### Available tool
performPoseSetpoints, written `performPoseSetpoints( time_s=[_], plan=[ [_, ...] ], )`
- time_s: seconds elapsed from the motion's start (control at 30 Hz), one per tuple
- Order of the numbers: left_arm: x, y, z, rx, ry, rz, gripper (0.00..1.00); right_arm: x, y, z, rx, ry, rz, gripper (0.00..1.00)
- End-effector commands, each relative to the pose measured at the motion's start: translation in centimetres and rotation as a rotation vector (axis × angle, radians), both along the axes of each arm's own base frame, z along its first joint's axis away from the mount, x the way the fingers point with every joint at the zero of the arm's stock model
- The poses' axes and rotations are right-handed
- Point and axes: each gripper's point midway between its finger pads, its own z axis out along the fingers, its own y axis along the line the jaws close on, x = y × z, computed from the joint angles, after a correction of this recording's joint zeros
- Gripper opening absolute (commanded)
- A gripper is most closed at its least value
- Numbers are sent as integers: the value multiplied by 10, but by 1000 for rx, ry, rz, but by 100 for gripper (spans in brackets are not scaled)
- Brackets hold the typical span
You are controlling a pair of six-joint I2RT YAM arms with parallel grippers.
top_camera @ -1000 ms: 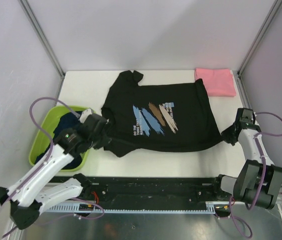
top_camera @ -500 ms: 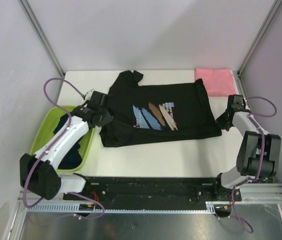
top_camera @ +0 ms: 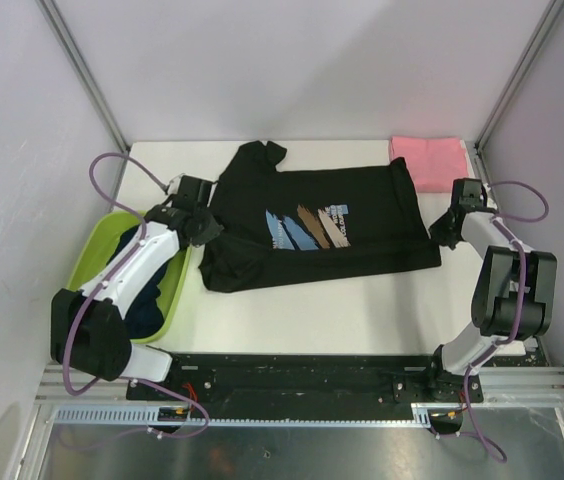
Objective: Fold and stack the t-shirts
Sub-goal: Grap the side of the flattened tshirt closest away from the robot with both arms, then fold the flattened tshirt in 1/3 of the way
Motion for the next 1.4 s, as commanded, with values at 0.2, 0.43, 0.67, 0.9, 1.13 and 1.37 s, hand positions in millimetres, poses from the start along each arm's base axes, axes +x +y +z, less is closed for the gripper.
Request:
performPoseSetpoints(
  time_s=[0.2, 0.43, 0.67, 0.9, 1.13, 1.37],
  plan=[
    [15, 10, 7, -4, -47, 9, 0, 30, -5, 11, -32, -73, -9, 0],
    [21, 14, 4, 12, -41, 20, 0, 39, -4, 13, -30, -97, 6, 0],
    [21, 19, -6, 31, -16, 35, 0, 47, 0, 14, -29, -108, 26, 0],
    [20, 27, -14, 54, 0, 61, 0, 52, 4, 11, -34, -105, 46, 0],
    [20, 33, -17, 63, 8, 69, 0, 55, 9, 9, -38, -100, 62, 0],
    [22, 33, -28, 74, 39, 63, 0, 61, 13, 3, -39, -93, 84, 0]
  ],
)
